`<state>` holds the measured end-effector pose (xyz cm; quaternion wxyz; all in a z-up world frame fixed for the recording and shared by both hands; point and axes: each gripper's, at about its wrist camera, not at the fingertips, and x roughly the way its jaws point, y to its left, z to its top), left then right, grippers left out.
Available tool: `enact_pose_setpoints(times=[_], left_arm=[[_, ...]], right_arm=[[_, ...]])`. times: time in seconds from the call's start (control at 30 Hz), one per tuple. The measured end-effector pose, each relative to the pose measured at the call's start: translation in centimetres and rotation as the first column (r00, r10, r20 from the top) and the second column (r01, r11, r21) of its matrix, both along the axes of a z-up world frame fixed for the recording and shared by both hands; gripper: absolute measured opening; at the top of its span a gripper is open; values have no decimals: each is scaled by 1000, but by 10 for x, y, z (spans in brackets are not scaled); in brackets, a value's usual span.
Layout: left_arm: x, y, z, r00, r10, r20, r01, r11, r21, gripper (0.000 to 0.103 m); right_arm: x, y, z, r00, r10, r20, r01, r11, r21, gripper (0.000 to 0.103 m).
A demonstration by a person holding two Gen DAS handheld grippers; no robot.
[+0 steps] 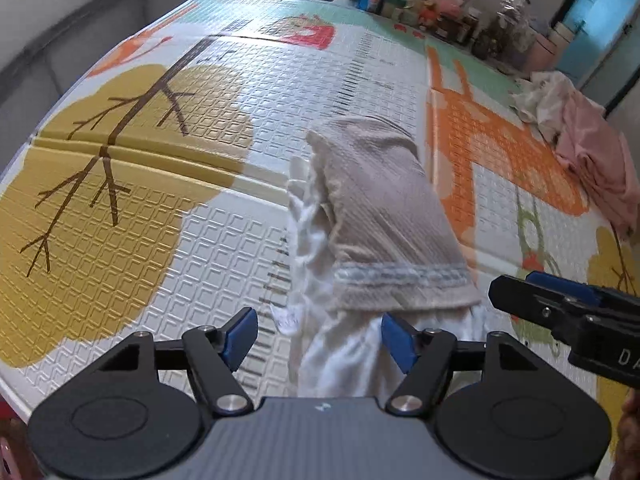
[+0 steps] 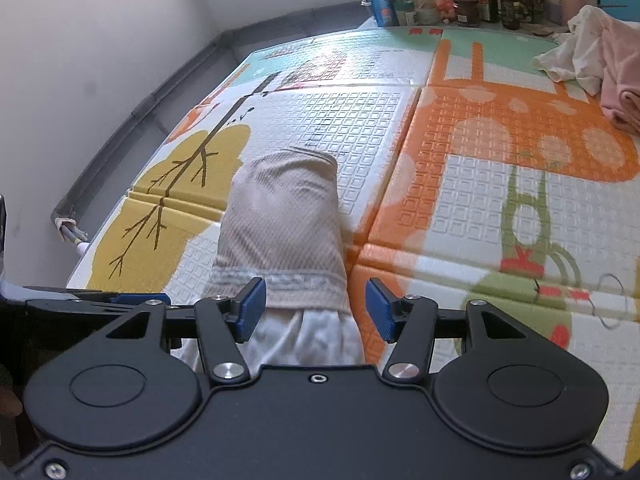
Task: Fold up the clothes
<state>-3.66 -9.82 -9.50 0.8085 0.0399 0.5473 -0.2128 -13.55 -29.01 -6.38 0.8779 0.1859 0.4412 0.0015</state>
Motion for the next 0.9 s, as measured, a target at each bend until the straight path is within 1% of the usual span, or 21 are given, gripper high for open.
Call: enact_pose_setpoints(times=[0.23, 0.37, 0.5, 0.67, 0.77, 0.9], left_arm=[[18, -5, -11, 1000, -7, -20, 7, 1000, 1, 72], [23, -9, -17, 999, -19, -29, 19, 1000, 7, 74], [27, -9, -21, 999, -26, -38, 26, 1000, 6, 79], [35, -3, -27, 997, -11, -83, 9, 1000, -22, 84], [41, 2, -31, 992, -1, -122, -5, 999, -49, 85], [45, 6, -34, 988, -6, -156, -5, 997, -71, 85]], right_arm=[[26, -4, -21, 999, -3, -34, 3, 1000, 16, 53], [38, -4, -31, 998, 7, -57, -7, 1000, 14, 54], [46, -3, -38, 998, 20, -65, -18, 999, 28, 59], [55, -5, -45, 997, 31, -74, -27, 998, 51, 63], [59, -7, -49, 996, 34, -84, -28, 997, 71, 66], [62, -9, -56, 995, 37, -96, -27, 994, 107, 67]])
